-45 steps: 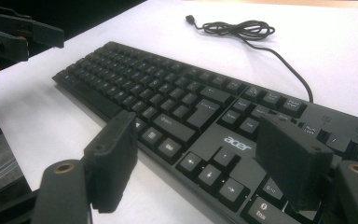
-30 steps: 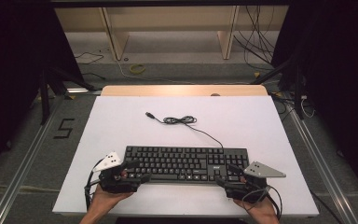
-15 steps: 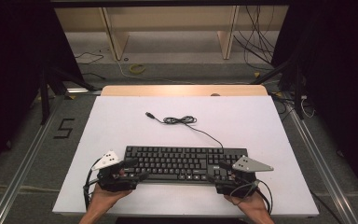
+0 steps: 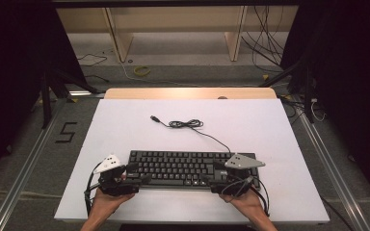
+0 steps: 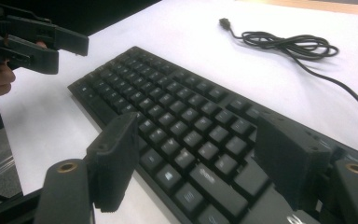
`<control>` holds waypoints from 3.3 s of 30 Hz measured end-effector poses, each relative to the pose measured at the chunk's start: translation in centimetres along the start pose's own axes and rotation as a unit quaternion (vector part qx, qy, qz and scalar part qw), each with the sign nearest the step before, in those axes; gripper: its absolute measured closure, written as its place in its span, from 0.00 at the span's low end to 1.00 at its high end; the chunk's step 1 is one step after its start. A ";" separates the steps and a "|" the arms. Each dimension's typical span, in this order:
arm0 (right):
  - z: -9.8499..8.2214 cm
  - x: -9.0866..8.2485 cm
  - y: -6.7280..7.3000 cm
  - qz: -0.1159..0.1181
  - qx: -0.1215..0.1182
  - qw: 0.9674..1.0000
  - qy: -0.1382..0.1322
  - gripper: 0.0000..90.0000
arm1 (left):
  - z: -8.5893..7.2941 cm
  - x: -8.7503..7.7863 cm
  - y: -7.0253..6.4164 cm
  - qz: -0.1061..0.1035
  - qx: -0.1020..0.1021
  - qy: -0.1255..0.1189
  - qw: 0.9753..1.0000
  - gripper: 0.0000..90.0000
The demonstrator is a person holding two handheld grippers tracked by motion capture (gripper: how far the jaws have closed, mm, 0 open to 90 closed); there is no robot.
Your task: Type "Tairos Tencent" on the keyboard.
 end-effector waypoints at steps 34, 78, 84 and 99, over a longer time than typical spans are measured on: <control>3.2 9.1 2.7 0.026 -0.009 0.996 0.081 0.74 | -1.2 -0.3 2.9 0.070 -0.029 0.056 0.996 0.82; 3.4 15.4 4.3 0.025 -0.012 0.991 0.135 1.00 | -2.1 0.1 3.9 0.092 -0.020 0.115 0.989 0.99; 3.4 15.4 4.3 0.027 -0.012 0.990 0.136 1.00 | -2.2 0.2 3.9 0.092 -0.020 0.117 0.989 0.99; 3.1 15.7 4.4 0.022 -0.016 0.990 0.141 1.00 | -2.4 0.4 3.9 0.096 -0.019 0.127 0.987 0.99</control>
Point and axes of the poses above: each handheld gripper's, and its own axes: x roughly forward along the jaws, z roughly out of its top, y roughly to its left, the point moved 5 cm from there along x, roughly forward along the jaws, and after that the axes turned 1 degree about y, right-handed, at the moved point
